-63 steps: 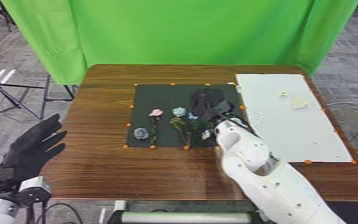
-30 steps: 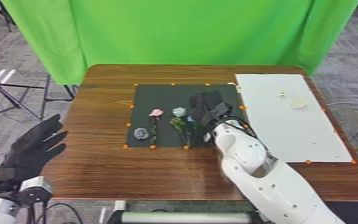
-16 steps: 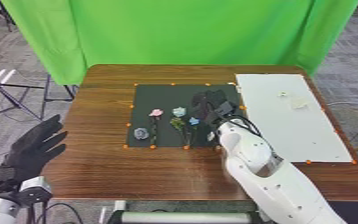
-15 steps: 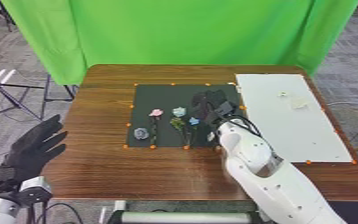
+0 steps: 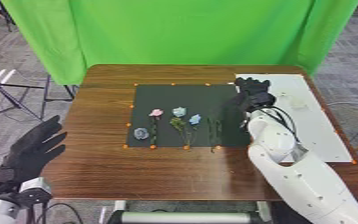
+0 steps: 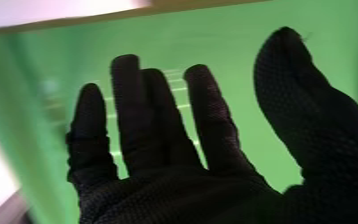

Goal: Arrange flowers

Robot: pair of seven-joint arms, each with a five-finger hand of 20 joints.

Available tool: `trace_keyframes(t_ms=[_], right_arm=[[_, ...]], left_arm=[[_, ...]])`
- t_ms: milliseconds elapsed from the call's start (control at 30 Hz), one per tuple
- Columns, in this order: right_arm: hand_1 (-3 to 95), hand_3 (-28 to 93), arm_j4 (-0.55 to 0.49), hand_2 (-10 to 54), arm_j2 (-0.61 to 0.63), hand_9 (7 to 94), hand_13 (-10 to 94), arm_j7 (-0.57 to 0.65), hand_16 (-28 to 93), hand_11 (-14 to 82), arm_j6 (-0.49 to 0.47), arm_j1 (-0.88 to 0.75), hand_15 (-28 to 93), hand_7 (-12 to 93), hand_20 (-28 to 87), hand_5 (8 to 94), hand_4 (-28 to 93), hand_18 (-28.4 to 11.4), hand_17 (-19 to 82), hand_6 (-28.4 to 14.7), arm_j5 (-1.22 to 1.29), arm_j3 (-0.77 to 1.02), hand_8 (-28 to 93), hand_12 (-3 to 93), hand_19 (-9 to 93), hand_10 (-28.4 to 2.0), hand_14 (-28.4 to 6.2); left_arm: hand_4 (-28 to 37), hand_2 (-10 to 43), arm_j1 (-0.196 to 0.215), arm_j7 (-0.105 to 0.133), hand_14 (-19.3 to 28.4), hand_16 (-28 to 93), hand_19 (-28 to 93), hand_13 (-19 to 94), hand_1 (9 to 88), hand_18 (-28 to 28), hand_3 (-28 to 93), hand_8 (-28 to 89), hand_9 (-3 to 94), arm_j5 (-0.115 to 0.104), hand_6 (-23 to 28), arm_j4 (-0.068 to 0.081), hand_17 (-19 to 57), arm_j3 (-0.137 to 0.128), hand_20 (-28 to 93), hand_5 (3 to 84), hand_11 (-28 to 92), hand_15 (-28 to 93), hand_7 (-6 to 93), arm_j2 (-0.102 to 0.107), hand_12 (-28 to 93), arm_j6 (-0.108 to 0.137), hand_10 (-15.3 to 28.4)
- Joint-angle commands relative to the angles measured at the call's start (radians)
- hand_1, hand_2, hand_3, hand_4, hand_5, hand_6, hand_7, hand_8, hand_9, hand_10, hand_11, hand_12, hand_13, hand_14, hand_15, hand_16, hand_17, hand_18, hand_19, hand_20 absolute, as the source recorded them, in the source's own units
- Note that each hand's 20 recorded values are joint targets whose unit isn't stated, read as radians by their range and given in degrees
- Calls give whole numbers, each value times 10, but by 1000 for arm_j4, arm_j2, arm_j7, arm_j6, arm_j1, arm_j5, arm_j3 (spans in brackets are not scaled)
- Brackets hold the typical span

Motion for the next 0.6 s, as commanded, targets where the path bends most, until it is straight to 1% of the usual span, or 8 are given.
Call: trace_keyframes(t_ms=[33, 267, 367, 400, 467, 500, 567, 600], right_arm=[[281, 901, 110, -84, 138, 261, 244, 119, 215, 196, -66, 15, 303, 254, 371, 270, -255, -205, 38, -59, 28, 81, -116, 269, 583, -172, -142], [281, 894, 166, -80, 142, 188, 205, 117, 244, 95, -94, 14, 133, 189, 260, 203, -250, -205, 29, -86, 75, 103, -82, 274, 539, -186, -176], [290, 893, 182, -84, 143, 264, 331, 82, 221, 124, -97, 11, 159, 223, 243, 237, -258, -194, 62, -75, 87, 112, -103, 248, 545, -162, -141], [300, 896, 184, -84, 141, 312, 399, 61, 203, 154, -94, 6, 208, 246, 244, 269, -264, -188, 78, -64, 90, 121, -120, 227, 559, -151, -117], [307, 896, 189, -82, 141, 367, 454, 49, 189, 185, -74, 2, 260, 266, 250, 311, -270, -185, 93, -55, 100, 118, -136, 212, 575, -140, -97], [323, 899, 192, -77, 140, 428, 510, 33, 187, 224, -68, 0, 312, 288, 269, 363, -269, -181, 113, -41, 87, 120, -152, 206, 599, -116, -79], [337, 901, 187, -74, 142, 472, 550, 15, 181, 252, -54, -11, 353, 312, 285, 403, -274, -177, 131, -28, 86, 123, -168, 202, 620, -103, -67], [359, 886, 186, -76, 145, 522, 587, 11, 217, 257, -22, -15, 361, 331, 307, 442, -273, -176, 153, -17, 87, 116, -153, 226, 640, -96, -52]], left_arm=[[-283, -13, 21, 12, 122, 52, 355, 144, 234, 179, 704, -94, 192, 2, 17, -9, -117, -9, 91, 250, 151, 206, 185, -17, 172, 7, 94], [-283, -13, 19, 12, 122, 52, 355, 145, 233, 179, 705, -94, 192, 2, 17, -8, -117, -7, 91, 250, 151, 206, 185, -18, 172, 6, 94], [-283, -12, 15, 10, 122, 52, 355, 144, 233, 179, 705, -94, 193, 2, 17, -8, -116, -7, 92, 251, 151, 206, 184, -16, 172, 5, 94], [-283, -13, 17, 11, 122, 52, 355, 144, 233, 179, 705, -94, 193, 2, 18, -9, -116, -9, 92, 251, 151, 206, 184, -16, 172, 5, 94], [-283, -13, 19, 11, 122, 52, 356, 144, 234, 179, 705, -94, 192, 1, 18, -9, -117, -10, 92, 251, 151, 206, 184, -17, 172, 8, 94], [-283, -13, 16, 10, 122, 52, 356, 144, 234, 179, 705, -94, 192, 1, 18, -8, -117, -10, 92, 251, 150, 206, 184, -16, 172, 7, 94], [-283, -13, 18, 10, 122, 52, 356, 144, 234, 180, 705, -93, 192, 1, 17, -9, -117, -10, 92, 251, 150, 206, 184, -15, 172, 10, 94], [-283, -13, 18, 10, 122, 52, 357, 144, 234, 180, 705, -93, 192, 0, 17, -10, -117, -11, 92, 251, 150, 206, 184, -15, 172, 10, 94]])
